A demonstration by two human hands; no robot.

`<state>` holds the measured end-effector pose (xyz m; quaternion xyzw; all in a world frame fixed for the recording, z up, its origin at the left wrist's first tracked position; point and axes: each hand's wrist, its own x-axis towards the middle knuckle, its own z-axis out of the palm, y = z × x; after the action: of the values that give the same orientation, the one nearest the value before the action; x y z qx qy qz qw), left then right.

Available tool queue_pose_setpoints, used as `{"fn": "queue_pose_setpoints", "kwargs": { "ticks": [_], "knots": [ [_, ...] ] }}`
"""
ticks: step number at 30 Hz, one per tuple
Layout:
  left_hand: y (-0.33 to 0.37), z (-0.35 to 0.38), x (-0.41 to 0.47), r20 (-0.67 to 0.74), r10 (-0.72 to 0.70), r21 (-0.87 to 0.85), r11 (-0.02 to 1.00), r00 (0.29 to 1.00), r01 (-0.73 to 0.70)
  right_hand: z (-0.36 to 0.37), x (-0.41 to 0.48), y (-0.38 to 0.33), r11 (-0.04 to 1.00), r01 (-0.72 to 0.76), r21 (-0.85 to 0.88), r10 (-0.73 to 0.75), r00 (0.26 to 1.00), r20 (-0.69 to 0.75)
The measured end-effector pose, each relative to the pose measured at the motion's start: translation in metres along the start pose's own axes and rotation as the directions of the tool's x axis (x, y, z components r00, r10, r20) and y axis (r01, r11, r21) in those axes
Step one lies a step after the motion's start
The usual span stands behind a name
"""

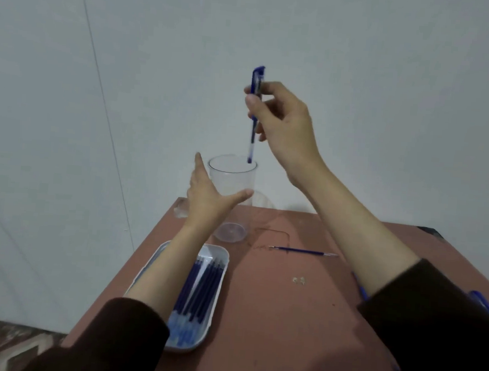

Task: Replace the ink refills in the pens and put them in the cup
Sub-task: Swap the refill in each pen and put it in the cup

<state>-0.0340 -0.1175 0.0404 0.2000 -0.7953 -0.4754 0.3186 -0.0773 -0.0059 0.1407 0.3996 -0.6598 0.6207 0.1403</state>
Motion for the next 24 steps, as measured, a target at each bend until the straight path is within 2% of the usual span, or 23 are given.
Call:
{"fn": "queue_pose_setpoints", "kwargs": {
  "ticks": [3,7,10,19,24],
  "knots": [
    [-0.012,0.004,0.001,0.078,-0.055,-0.067,0.996,0.995,0.061,0.027,0.013,0.021,0.993,-0.088,-0.08,0.09,0.996,0.023],
    [-0.018,0.005,0.002,0.066,-0.044,-0.083,0.995,0.997,0.049,0.046,0.011,0.046,0.926,-0.235,-0.296,0.295,0.939,0.175],
    [-0.022,0.006,0.005,0.065,-0.031,-0.116,0.992,0.997,0.039,0.053,0.012,0.049,0.871,-0.21,-0.444,0.351,0.899,0.262],
    [-0.022,0.008,0.007,0.057,-0.007,-0.166,0.986,0.998,0.016,0.06,0.014,0.043,0.75,-0.103,-0.653,0.476,0.77,0.425],
    [-0.021,0.008,0.008,0.089,-0.019,-0.195,0.98,0.996,0.036,0.058,0.015,0.044,0.745,-0.074,-0.663,0.462,0.774,0.433]
  ]
}}
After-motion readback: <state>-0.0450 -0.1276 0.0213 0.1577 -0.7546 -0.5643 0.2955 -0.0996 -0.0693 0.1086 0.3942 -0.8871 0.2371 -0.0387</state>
